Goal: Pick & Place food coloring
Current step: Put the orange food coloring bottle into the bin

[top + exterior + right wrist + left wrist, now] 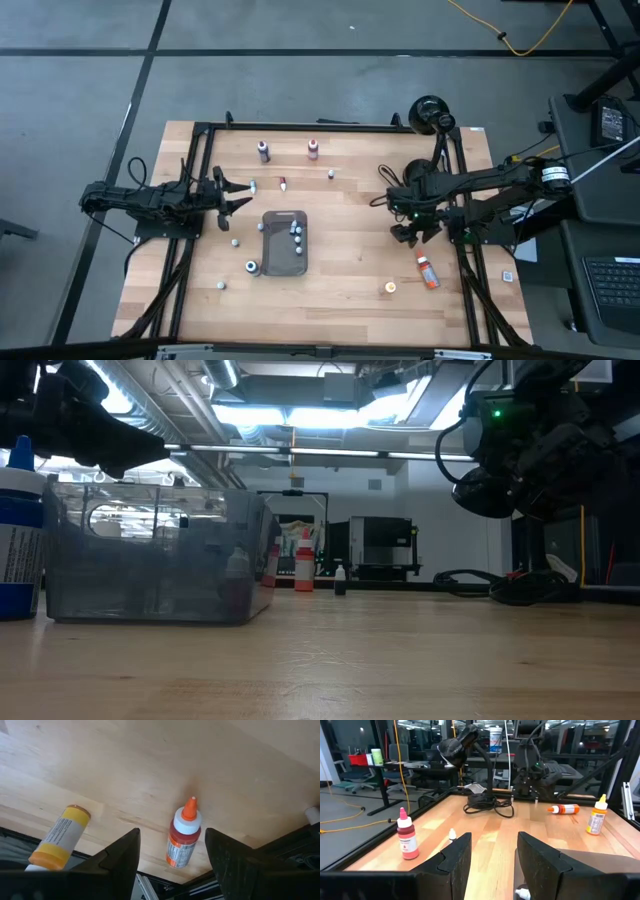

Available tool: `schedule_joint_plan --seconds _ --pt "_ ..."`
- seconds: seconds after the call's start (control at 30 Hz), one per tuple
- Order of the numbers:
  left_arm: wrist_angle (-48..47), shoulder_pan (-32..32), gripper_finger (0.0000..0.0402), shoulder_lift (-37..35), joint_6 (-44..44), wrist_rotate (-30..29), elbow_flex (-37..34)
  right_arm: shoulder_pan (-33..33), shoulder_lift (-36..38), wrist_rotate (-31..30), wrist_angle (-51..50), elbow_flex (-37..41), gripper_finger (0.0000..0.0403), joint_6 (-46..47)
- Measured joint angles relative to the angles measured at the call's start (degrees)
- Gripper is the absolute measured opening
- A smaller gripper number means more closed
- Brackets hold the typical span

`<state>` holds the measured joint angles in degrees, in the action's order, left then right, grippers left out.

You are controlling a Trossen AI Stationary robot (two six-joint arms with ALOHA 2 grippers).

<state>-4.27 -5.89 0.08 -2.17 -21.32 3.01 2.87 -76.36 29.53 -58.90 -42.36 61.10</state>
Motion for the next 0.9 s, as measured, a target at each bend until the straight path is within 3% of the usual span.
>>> schedule_joint_plan --seconds 0.47,0.9 --pt "0.0 0.0 0.0155 0.0 0.0 0.0 0.0 0.0 -1.2 2.2 7.4 11.2 0.0225 1.8" --pt "-0.1 0.0 0.0155 0.0 0.0 0.0 0.0 -0.1 -1.2 3.8 13.3 11.7 0.0225 8.4"
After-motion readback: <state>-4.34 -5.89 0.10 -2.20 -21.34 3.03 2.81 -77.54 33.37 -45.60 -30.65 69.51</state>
